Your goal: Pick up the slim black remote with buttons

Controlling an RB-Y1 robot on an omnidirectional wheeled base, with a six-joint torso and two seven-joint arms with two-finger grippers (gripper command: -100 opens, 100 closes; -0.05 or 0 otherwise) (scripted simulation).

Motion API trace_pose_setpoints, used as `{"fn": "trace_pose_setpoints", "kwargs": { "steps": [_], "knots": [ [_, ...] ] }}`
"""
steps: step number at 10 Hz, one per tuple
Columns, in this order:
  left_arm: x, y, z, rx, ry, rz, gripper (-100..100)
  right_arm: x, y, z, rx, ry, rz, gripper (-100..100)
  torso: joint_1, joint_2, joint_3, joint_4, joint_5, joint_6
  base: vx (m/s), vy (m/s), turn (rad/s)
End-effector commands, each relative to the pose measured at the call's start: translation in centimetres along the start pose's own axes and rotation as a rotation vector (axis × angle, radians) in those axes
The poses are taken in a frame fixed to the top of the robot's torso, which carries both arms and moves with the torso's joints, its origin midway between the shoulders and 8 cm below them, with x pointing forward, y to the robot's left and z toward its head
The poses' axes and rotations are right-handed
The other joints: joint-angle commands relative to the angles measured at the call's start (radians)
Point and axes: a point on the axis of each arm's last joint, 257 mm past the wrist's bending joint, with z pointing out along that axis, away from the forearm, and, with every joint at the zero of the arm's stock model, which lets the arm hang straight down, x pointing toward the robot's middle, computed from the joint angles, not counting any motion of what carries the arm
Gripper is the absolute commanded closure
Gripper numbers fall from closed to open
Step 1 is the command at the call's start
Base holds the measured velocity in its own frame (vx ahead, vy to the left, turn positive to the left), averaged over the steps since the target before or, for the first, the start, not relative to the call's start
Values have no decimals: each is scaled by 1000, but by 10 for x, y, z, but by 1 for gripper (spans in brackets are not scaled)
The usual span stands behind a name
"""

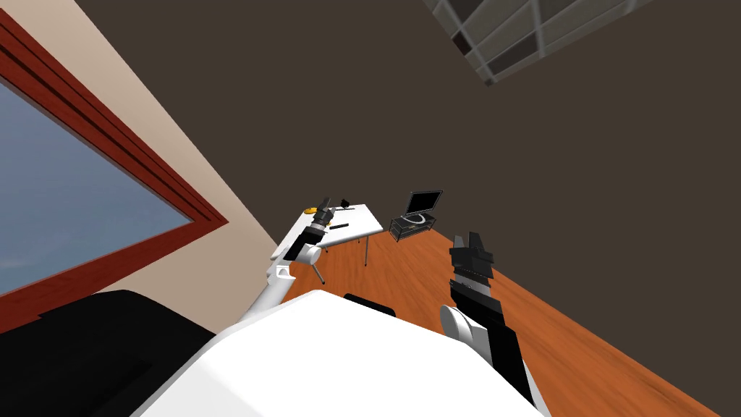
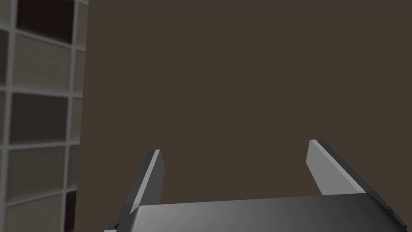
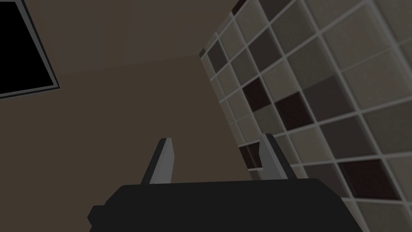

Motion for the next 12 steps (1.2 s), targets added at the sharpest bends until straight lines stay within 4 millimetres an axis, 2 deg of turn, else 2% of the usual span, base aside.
{"fn": "trace_pose_setpoints", "kwargs": {
  "steps": [1, 2, 4, 5, 7, 10, 12],
  "knots": [
    [0, 9, 1, -35, 0, -1, -100, 0, 0, 0, 0, 0, 0, 0, 0, 0, 0, 0, 0, 0, -13, -11, 17],
    [-8, 20, 10, -64, -3, -9, -100, 0, 0, 0, 0, 0, 0, 0, 1, -1, 0, 0, 0, 0, -21, -28, -154],
    [-9, 29, 9, -100, -4, -9, -100, 0, 0, 0, 0, 0, 0, 0, 1, 0, 0, 0, 0, 0, -18, -18, -18],
    [-18, 42, 17, -136, -10, -19, -100, 0, 0, 0, 0, 0, 0, 0, 1, -1, 0, 0, 0, 0, -15, -34, -110],
    [-18, 50, 16, -168, -11, -19, -100, 0, 0, 0, 0, 0, 0, 0, 0, -1, 0, 0, 0, 0, -14, -20, -40],
    [-39, 79, 28, -261, -33, -44, -100, 0, 0, 0, 0, 0, 0, 0, 1, -1, -1, 0, 0, 0, -14, -28, -95],
    [-39, 91, 25, -310, -37, -44, -100, 0, 0, 0, 0, 0, 0, 0, 0, -1, -1, 0, 0, 0, -9, -21, -37]
  ]
}}
